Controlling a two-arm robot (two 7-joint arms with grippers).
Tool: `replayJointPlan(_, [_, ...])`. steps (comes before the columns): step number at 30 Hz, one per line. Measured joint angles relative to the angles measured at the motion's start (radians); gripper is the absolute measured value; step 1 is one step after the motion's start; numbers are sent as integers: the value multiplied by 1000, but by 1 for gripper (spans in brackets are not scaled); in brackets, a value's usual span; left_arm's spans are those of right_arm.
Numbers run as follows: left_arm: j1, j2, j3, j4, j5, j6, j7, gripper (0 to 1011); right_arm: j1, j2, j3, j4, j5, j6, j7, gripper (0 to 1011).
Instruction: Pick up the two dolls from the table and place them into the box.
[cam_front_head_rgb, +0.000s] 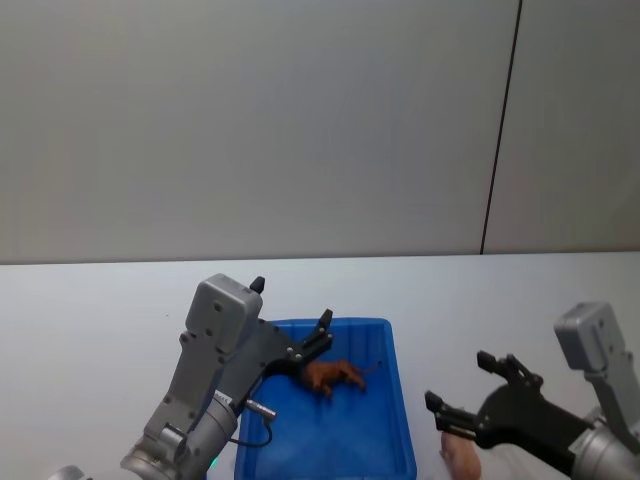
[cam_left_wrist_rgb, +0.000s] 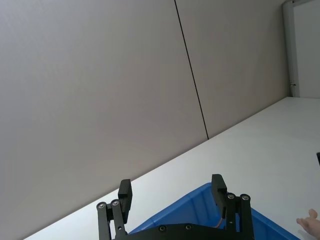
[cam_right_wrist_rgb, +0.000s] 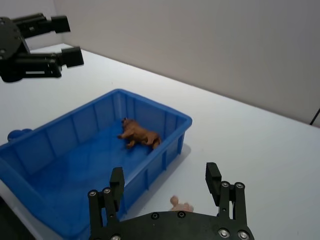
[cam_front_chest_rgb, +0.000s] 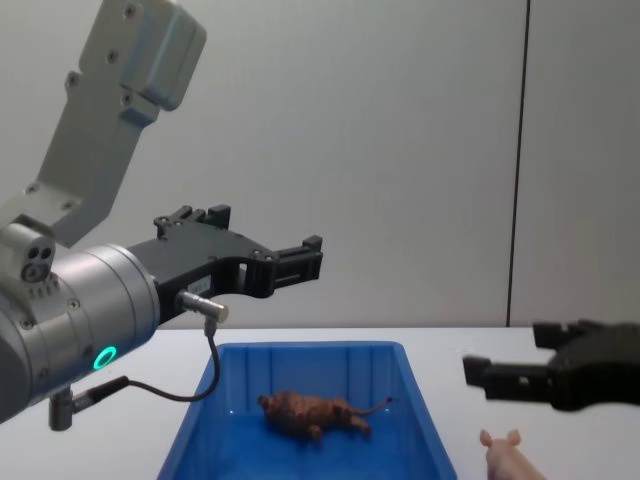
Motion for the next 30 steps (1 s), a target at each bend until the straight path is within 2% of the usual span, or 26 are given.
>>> replayJointPlan(11, [0, 0, 0, 0, 0, 0, 0, 1001, -44, 13, -10, 1, 6, 43, -27, 1001])
replayJointPlan(26, [0, 0, 0, 0, 0, 0, 0, 1001, -46, -13, -35, 65, -10, 100, -56, 1001])
replayJointPlan(30, [0, 0, 0, 0, 0, 0, 0, 1001, -40, -21, -39, 83, -10, 109, -64, 929])
